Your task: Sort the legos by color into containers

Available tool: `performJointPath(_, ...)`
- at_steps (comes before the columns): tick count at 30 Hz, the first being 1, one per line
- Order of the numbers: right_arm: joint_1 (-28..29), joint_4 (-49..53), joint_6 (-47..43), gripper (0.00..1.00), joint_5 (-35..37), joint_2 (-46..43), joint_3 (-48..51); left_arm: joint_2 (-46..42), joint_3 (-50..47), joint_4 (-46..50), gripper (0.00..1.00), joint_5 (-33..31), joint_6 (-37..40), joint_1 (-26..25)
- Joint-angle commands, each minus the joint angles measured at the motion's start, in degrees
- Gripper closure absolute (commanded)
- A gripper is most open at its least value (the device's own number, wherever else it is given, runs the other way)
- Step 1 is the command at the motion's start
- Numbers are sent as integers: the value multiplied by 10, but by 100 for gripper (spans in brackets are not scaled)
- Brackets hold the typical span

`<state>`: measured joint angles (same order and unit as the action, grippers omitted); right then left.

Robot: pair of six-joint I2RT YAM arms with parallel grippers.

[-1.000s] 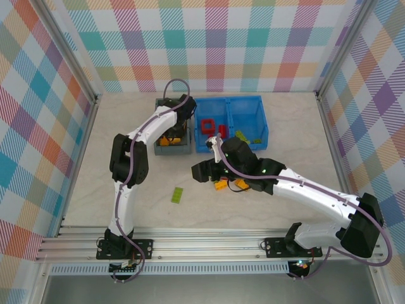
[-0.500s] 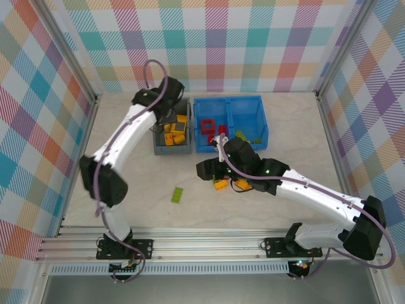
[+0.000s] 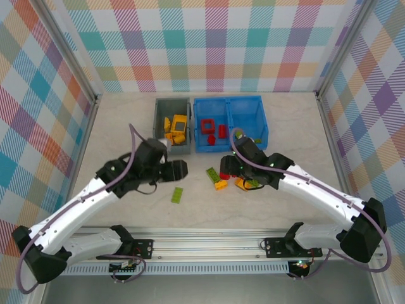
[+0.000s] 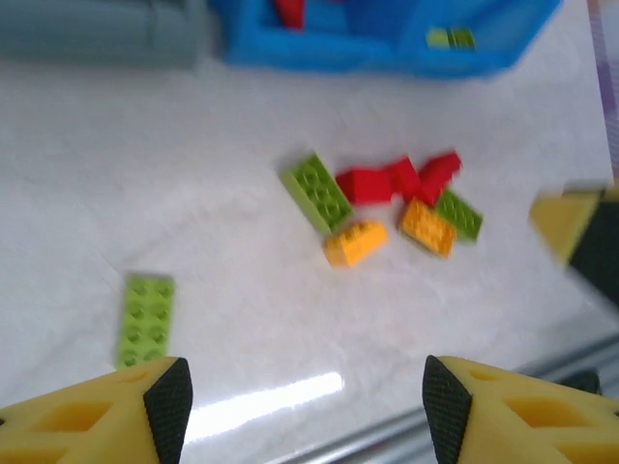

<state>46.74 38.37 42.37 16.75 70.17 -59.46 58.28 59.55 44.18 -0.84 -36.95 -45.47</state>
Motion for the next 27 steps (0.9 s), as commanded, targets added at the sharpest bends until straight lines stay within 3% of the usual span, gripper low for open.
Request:
performJointPath(1,-15,53,39,33,22,1,-3,-45,-59,-84,34,-40,-73,-56)
performJointPath(5,-66,69,69,34,9,24,-2,-64,-99,-135,34,-85,-100,-103)
performJointPath(8,-121,53,91,35,-27,47,11,-47,-90,-138,35,-101,-97,-119)
performJointPath(13,-165,-2,112,36,-65,100,27,-33,-87,-168,35,-101,-81,-133)
performJointPath(27,-213,-96,136,41,-103,232,47,-2,-74,-170,35,-103,-83,-146)
